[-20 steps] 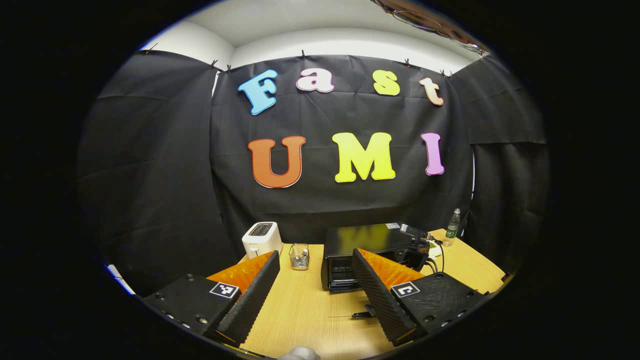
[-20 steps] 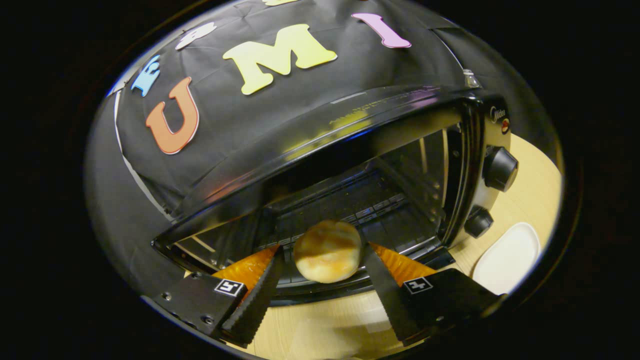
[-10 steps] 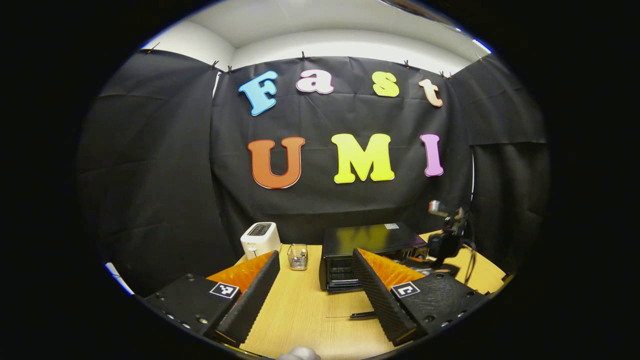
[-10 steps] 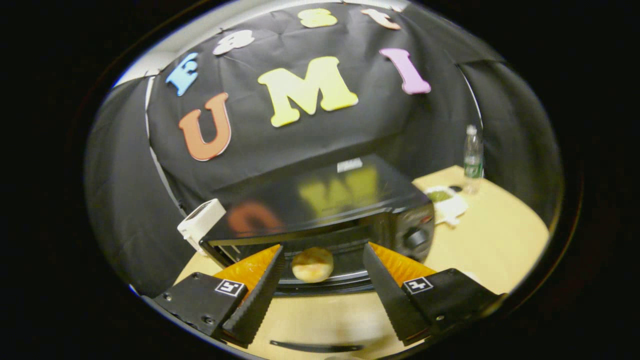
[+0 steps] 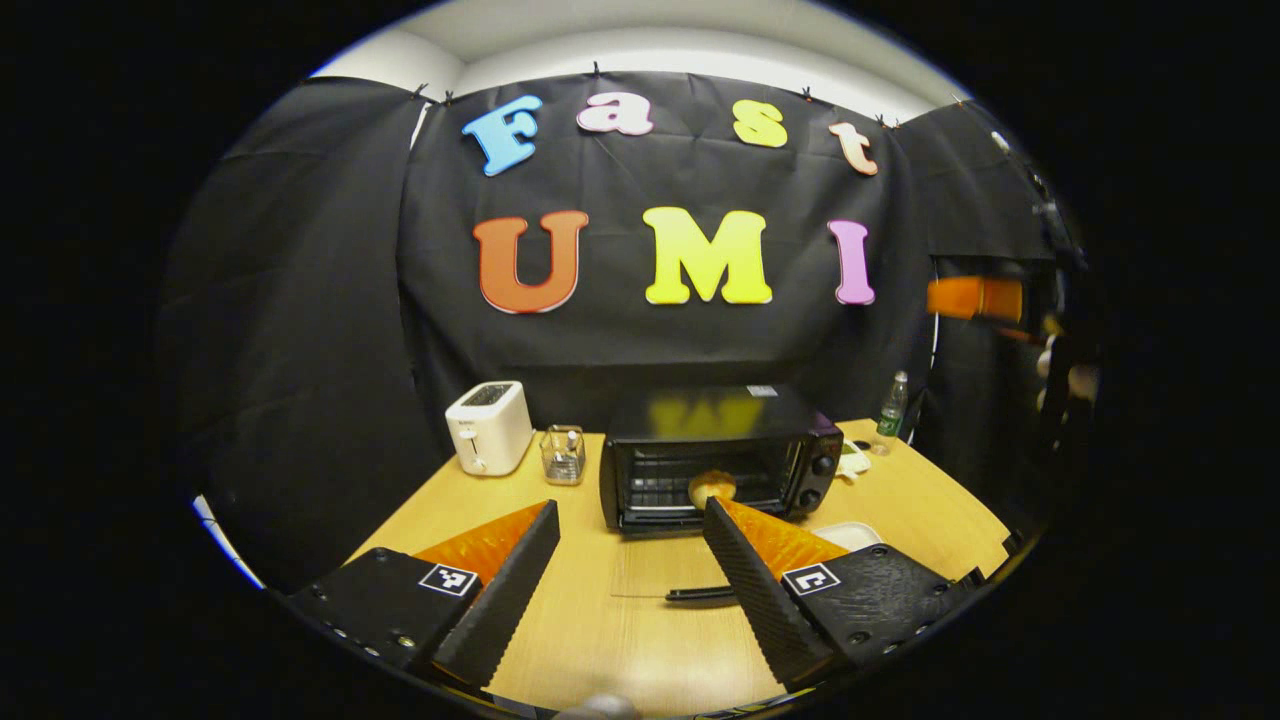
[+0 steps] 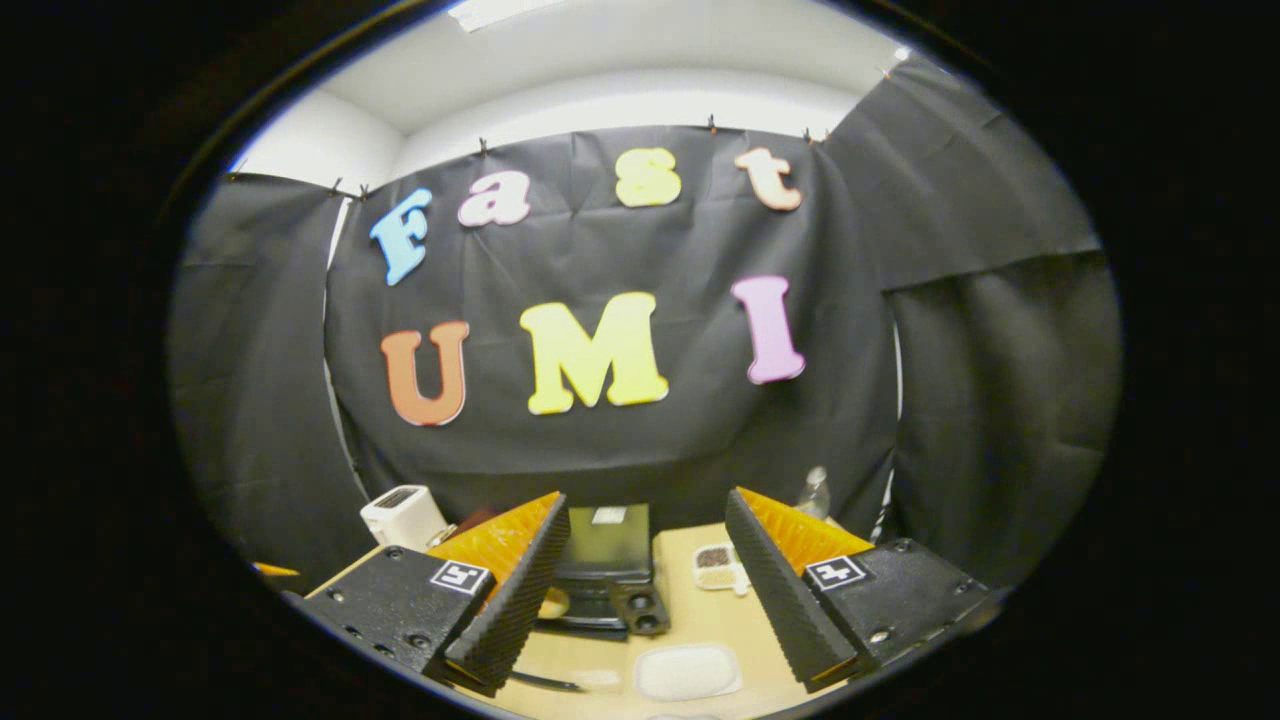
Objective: Open the electric oven with the left hand, put the food in, and close the electric oven.
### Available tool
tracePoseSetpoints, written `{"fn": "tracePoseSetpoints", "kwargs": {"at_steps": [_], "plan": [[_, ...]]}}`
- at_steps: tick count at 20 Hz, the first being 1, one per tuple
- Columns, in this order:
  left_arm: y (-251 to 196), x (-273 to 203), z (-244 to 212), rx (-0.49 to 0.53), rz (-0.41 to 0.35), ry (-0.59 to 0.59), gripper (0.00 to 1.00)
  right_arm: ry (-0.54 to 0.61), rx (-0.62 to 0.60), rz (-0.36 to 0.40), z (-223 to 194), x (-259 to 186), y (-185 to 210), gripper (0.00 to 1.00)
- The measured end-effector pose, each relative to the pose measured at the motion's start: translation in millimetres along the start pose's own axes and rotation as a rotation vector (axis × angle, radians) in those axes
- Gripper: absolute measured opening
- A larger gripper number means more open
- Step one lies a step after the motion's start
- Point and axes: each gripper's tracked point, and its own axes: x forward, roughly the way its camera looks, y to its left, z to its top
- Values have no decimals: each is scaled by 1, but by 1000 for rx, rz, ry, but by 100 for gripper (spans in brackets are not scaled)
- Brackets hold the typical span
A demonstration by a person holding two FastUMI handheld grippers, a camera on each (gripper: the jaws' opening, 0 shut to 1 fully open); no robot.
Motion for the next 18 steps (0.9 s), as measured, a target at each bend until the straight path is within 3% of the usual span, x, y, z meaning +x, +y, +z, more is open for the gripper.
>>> {"fn": "tracePoseSetpoints", "kwargs": {"at_steps": [1, 2, 3, 4, 5, 6, 7, 12, 15, 16, 17, 18], "plan": [[-8, 4, -17, 8, -7, 35, 95, -25, -9, -11, 14, -11, -8, 94], [-16, 7, -32, 13, -14, 67, 95, -43, -18, -23, 26, -24, -14, 99], [-25, 10, -49, 19, -25, 102, 95, -55, -18, -25, 36, -34, -18, 95], [-36, 15, -65, 24, -33, 130, 95, -64, -22, -25, 43, -42, -22, 99], [-41, 18, -80, 27, -41, 170, 95, -65, -29, -33, 45, -50, -28, 95], [-50, 22, -93, 34, -56, 191, 95, -64, -29, -40, 49, -56, -35, 100], [-55, 26, -106, 44, -65, 219, 95, -67, -29, -47, 54, -58, -39, 96], [-95, 51, -164, 49, -121, 326, 96, -32, 3, -70, 48, -66, -58, 96], [-103, 69, -196, 27, -113, 405, 96, -8, 6, -65, 43, -62, -63, 96], [-103, 75, -201, 21, -105, 420, 100, -2, 1, -67, 42, -61, -64, 96], [-104, 81, -203, 20, -101, 423, 96, 4, -5, -69, 42, -57, -67, 100], [-104, 87, -203, 24, -101, 419, 96, 6, -9, -70, 41, -57, -70, 96]]}}
